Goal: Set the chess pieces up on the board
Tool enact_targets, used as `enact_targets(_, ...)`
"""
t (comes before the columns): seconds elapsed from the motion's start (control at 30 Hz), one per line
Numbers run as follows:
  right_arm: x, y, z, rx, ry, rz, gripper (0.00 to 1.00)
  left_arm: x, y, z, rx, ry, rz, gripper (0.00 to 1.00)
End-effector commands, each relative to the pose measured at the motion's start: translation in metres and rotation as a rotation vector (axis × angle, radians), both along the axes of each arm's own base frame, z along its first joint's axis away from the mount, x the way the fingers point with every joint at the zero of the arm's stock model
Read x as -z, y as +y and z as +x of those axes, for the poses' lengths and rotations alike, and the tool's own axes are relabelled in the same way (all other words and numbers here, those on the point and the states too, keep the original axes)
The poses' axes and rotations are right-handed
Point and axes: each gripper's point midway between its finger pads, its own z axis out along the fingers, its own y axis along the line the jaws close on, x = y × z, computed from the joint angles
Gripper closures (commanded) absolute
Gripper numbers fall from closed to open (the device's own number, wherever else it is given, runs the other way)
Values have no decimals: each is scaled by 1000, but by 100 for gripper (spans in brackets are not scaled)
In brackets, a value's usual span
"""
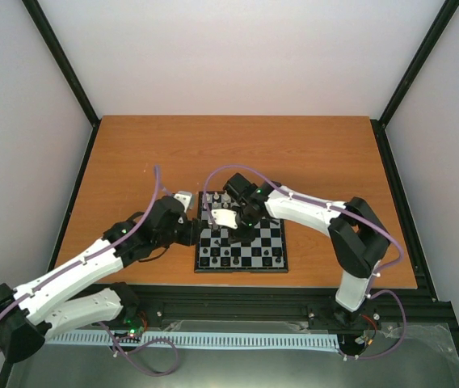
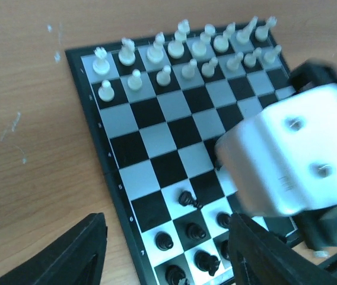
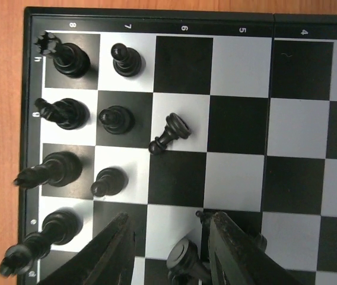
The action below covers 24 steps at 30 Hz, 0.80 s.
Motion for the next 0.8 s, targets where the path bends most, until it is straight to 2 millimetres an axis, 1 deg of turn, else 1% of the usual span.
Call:
enact_targets(0.0, -35, -13, -4, 44, 9, 75, 66, 15, -9, -8, 58, 88, 14, 44)
enact_targets(0.17, -69, -42, -5, 124, -3, 168, 66, 16, -10, -14, 108, 166, 99, 53)
enact_targets(0.23, -76, -52, -6, 143, -26, 192, 65, 15, -9, -13, 121, 186, 144, 54)
enact_targets(0.27, -76, -57, -6, 146, -45, 193, 65, 17, -10, -12, 126, 194, 160, 54)
enact_targets(0.3, -75, -62, -5, 146, -67, 191, 65, 16, -11, -10, 129, 195, 166, 53)
enact_targets(0.37, -70, -70, -2, 150, -105, 179, 64, 20, -14, -5, 135, 191, 185, 47)
enact_targets(0.43, -61, -74, 2, 151, -126, 152, 64, 25, -19, -1, 157, 182, 193, 41)
enact_targets(0.47, -57, -75, 3, 148, -130, 141, 64, 30, -22, 2, 169, 179, 202, 40)
enact_targets(0.53, -48, -75, 6, 140, -127, 120, 63, 37, -29, 5, 199, 168, 201, 38)
enact_targets(0.6, -38, -72, 8, 135, -106, 104, 63, 42, -30, 6, 204, 187, 209, 38)
enact_targets(0.67, -31, -68, 9, 126, -82, 99, 63, 42, -30, 5, 208, 187, 213, 37)
enact_targets(0.77, -22, -61, 10, 119, -52, 89, 63, 37, -25, 7, 191, 163, 214, 36)
